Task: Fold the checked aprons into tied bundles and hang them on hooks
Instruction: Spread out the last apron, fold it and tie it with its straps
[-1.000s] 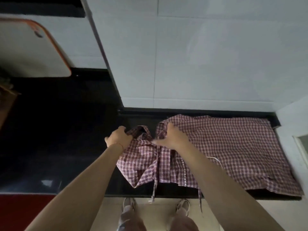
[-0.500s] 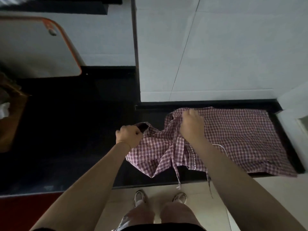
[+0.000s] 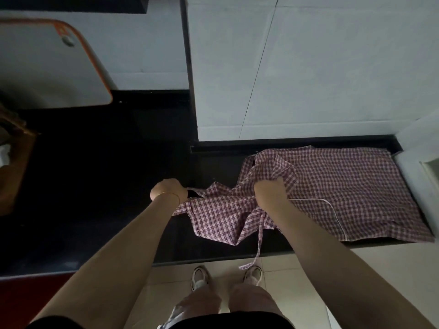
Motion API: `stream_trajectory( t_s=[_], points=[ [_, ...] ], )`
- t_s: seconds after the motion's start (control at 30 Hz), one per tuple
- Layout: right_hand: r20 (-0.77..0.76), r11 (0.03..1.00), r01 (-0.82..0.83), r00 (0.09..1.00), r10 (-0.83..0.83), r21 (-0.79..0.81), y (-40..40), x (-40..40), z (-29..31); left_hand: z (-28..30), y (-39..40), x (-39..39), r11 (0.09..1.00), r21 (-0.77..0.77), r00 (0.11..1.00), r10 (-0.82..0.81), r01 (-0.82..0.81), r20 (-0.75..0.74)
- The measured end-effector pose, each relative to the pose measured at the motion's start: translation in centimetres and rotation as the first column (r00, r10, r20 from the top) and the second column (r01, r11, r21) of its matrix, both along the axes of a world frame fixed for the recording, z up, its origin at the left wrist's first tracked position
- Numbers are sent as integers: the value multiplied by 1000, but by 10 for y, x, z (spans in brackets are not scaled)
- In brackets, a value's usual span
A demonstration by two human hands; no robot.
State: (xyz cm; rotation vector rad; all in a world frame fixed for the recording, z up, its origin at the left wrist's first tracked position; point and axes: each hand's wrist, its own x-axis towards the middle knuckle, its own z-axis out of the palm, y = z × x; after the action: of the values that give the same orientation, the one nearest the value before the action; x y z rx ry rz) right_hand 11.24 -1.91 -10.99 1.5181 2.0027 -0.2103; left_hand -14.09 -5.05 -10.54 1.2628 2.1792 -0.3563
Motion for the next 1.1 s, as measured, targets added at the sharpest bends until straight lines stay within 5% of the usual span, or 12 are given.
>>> stream_trajectory(
  t_s=[0.1,0.2,0.3,0.37,0.47,0.63,0.77,0.83,0.97,1.1],
  points=[
    [70,999,-41,997,42,-13,5,-7,7,1,1,9,983,182,997,-1,14,-75],
    [-125,985,-86,987,104,148,11,-23,10,-8,3,16,887,396,970,-195,237,-145],
    [-344,976,-87,926,153,200,17,-40,3,-22,5,19,909,330,955,-290,255,62],
    [-347,988,-109,927,141,109,17,-49,-5,-32,6,19,925,291,947,-292,245,132],
    [-294,994,-109,950,108,12,15,-54,-14,-37,7,23,922,280,940,-315,269,132],
    [-487,993,-31,869,82,111,18,-50,-10,-32,10,33,904,267,916,-378,334,135],
    [-345,991,-113,935,83,-68,16,-44,-3,-28,13,49,875,141,878,-474,462,63],
    [-263,991,-112,961,89,-74,13,-42,-4,-26,14,52,910,170,911,-398,378,104],
    [-333,995,-11,942,44,99,12,-33,2,-14,8,41,953,268,892,4,-140,453],
    [-465,957,144,885,-11,253,20,-25,19,-3,-4,12,839,414,923,242,-354,300]
  ],
)
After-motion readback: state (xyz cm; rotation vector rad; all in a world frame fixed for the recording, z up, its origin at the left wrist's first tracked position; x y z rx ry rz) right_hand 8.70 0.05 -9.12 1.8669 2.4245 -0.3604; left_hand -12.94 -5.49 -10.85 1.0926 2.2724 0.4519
